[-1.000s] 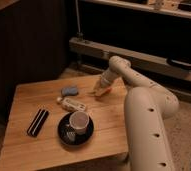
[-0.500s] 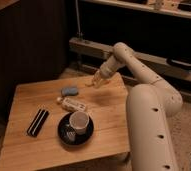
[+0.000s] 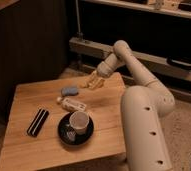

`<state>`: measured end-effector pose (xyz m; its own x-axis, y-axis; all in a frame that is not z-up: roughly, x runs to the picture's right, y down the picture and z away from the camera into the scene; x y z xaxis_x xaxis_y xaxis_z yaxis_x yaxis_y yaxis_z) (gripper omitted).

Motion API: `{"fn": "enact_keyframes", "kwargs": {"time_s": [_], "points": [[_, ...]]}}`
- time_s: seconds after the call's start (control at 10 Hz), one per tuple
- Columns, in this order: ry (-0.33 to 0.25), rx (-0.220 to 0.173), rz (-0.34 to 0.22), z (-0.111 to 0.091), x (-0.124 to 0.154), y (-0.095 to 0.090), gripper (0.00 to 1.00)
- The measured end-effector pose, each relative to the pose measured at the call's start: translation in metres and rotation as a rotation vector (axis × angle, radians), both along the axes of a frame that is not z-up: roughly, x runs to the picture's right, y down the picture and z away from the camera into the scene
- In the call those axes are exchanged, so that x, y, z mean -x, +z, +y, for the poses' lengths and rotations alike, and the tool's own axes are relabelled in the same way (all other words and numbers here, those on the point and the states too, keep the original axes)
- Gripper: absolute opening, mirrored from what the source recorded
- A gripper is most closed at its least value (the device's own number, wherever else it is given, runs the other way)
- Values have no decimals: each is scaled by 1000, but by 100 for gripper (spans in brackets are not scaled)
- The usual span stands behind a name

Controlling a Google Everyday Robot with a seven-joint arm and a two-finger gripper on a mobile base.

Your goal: Place the pepper in the ceramic cup

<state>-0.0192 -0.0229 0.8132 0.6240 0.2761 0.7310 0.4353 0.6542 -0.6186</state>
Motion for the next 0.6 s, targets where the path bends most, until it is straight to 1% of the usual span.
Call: {"fn": "enact_keyframes", "kwargs": {"time_s": [0.1,0.2,0.3,0.4,0.6], "points": [[-57,-23,38,3,4,-8,23],[-92,-40,72,6,5,-14,23],[-109,-45,98,9,2,-16,23],[-116,-45,115,12,0,-21,23],[-97,-22,125,18,-4,-26,23]]}}
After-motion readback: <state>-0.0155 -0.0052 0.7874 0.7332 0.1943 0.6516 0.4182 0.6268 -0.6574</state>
